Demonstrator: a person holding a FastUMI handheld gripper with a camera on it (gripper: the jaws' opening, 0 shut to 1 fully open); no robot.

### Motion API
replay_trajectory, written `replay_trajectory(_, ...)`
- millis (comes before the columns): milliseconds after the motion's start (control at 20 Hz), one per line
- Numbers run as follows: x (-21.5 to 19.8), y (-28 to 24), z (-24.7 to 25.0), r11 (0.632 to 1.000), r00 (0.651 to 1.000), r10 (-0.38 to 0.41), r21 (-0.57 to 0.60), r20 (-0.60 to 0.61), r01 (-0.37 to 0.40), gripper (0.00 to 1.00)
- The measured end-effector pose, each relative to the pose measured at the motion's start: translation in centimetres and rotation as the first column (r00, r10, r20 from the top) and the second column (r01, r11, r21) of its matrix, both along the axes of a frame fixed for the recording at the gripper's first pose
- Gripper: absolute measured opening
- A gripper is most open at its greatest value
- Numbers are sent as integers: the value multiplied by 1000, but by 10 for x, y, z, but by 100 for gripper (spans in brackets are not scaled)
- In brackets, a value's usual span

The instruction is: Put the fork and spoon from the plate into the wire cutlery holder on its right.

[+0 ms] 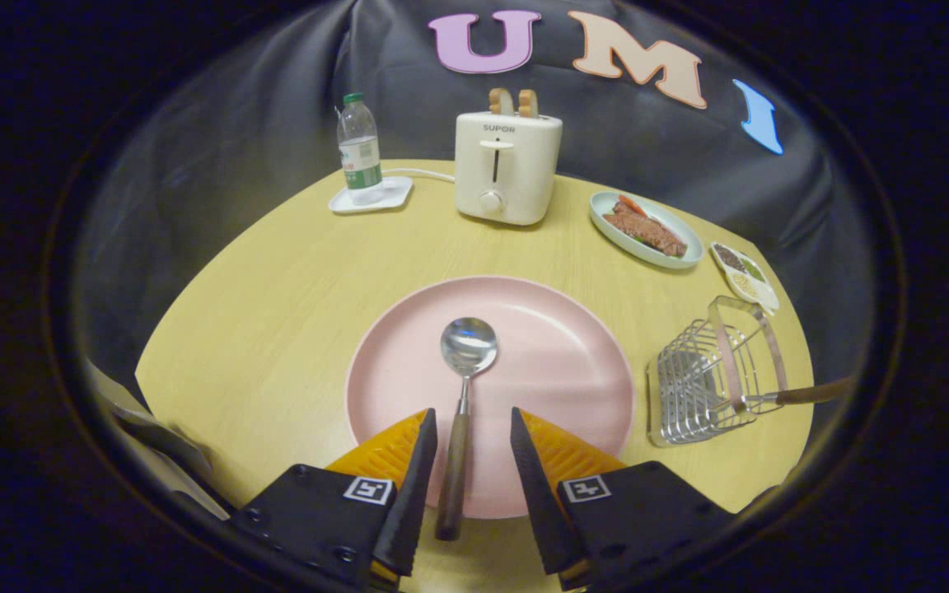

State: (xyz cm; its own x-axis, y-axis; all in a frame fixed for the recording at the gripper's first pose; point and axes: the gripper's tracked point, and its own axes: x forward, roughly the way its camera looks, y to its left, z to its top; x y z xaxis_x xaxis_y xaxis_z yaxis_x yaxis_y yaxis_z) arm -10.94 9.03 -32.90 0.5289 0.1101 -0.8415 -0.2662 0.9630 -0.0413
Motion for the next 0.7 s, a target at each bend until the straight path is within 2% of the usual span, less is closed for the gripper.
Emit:
replay_trajectory(300,-14,-5,-15,996,997,53,-68,-59,-57,19)
replay_trajectory(500,-14,-14,-11,989,993,85,-112,-75,-94,13)
replay_trajectory(550,-16,-17,-8,987,992,95,-122,-84,-105,8)
replay_trajectory(700,-19,-25,5,984,985,115,-119,-126,-130,7)
